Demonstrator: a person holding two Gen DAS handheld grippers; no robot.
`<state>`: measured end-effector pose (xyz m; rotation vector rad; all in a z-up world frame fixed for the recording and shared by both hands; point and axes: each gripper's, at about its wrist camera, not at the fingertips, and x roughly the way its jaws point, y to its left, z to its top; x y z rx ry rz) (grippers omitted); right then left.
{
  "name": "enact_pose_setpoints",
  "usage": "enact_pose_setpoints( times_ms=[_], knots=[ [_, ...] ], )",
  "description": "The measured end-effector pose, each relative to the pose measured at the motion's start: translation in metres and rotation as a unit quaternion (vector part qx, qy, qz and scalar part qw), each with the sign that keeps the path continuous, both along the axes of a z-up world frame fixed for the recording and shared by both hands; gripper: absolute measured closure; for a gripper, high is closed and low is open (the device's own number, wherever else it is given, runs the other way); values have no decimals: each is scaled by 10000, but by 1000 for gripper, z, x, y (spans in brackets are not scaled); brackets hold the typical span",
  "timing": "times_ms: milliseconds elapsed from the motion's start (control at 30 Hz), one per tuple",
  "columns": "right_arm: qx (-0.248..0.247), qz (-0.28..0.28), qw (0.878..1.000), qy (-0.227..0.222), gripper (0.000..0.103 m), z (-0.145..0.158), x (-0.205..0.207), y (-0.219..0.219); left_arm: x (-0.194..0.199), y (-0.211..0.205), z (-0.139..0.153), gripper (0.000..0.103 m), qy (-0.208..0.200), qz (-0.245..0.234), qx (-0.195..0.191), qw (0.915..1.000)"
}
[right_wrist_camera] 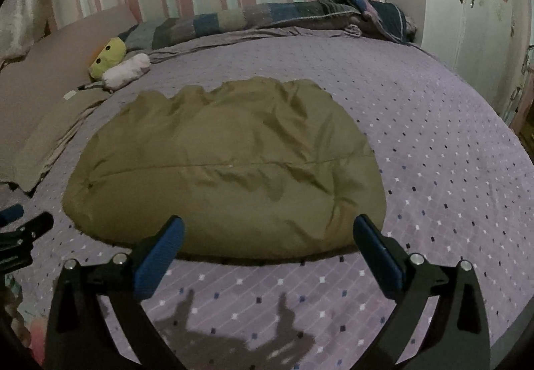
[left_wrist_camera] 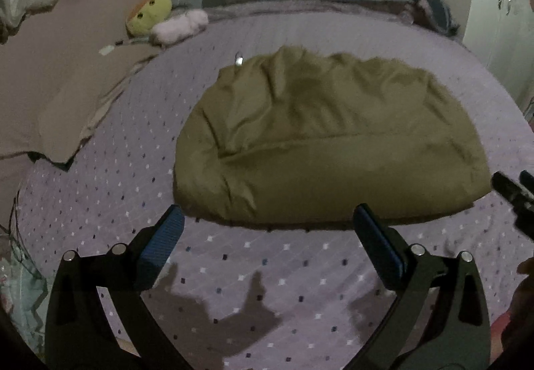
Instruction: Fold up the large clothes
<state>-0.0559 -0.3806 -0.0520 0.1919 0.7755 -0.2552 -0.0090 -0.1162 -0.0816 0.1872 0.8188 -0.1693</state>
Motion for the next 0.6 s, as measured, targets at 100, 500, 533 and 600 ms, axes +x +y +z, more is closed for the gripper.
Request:
enact_pose_setpoints(
  times_ms=[100, 500, 533, 600],
  knots=[
    [-60, 67, 9999, -71, 2, 11, -1, 3, -11, -3, 12, 3, -322, 114, 48, 9994],
    [-258, 121, 9990, -338, 2, 60, -12, 21, -38, 1, 63, 3, -928, 237, -104, 9953],
    [-253, 126, 9990, -358, 2, 63, -13, 22, -40, 1, 65, 3, -935, 209, -142, 9953],
    [-237, 110, 9990, -363, 2, 68, -14, 22, -41, 4, 68, 3, -929, 190, -206, 9953]
  ],
)
